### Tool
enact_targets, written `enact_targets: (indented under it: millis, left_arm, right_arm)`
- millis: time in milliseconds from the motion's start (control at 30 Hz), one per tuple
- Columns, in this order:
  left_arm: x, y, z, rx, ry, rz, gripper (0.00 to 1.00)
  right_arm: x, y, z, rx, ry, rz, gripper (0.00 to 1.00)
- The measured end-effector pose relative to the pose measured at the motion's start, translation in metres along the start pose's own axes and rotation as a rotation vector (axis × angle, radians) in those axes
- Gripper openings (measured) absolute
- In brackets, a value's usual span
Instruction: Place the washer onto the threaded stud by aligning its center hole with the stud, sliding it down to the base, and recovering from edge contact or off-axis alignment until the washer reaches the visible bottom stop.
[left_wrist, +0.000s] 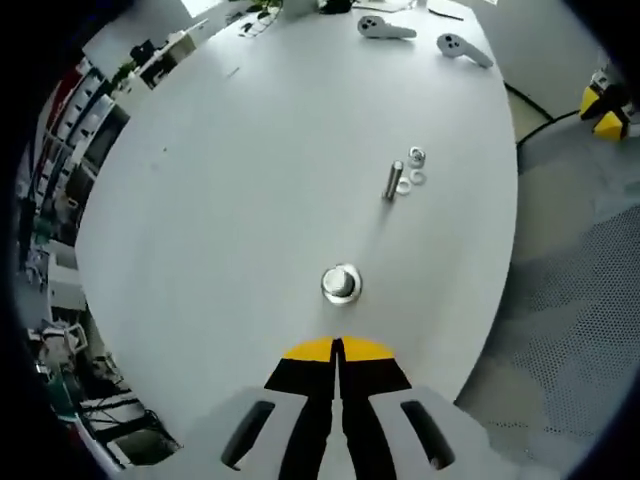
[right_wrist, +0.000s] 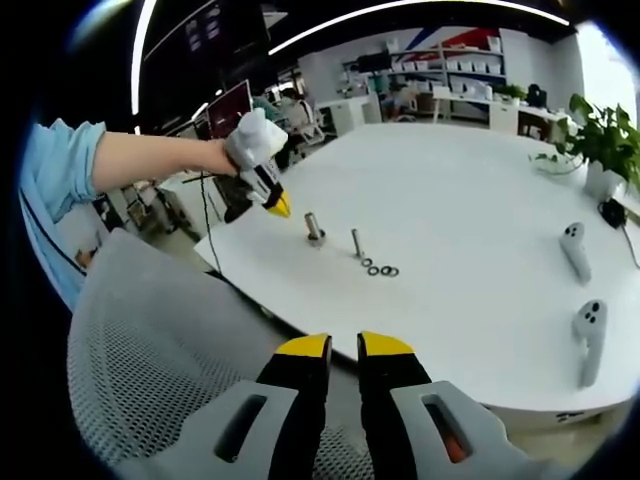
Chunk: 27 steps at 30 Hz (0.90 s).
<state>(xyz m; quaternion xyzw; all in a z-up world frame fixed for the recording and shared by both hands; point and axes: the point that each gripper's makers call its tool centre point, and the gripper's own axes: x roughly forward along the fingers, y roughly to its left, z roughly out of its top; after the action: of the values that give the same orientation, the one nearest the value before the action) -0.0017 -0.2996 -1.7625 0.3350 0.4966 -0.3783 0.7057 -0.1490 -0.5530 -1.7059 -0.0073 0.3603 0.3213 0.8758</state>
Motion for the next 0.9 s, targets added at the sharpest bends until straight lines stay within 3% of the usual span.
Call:
enact_targets:
  millis: [200, 400, 500, 700, 900]
  left_arm:
    - [-0.044, -0.009, -0.008, -0.098, -0.124, 0.016, 0.00]
    - [-0.090, -0.015, -0.028, -0.175, -0.266, 0.073, 0.08]
    - [-0.106, -0.015, -0.042, -0.239, -0.303, 0.098, 0.12]
    - [-0.143, -0.023, -0.054, -0.343, -0.497, 0.148, 0.22]
    - [-0.163, -0.027, -0.067, -0.399, -0.589, 0.240, 0.45]
  right_arm:
    - [0.000, 0.001, 0.000, -0.010, 0.002, 0.009, 0.13]
    - [0.000, 0.003, -0.002, -0.015, 0.014, 0.018, 0.13]
    - [0.000, 0.004, -0.003, -0.014, 0.022, 0.019, 0.13]
    - [0.000, 0.005, -0.007, -0.017, 0.044, 0.026, 0.13]
    - [0.000, 0.004, -0.009, -0.022, 0.056, 0.025, 0.13]
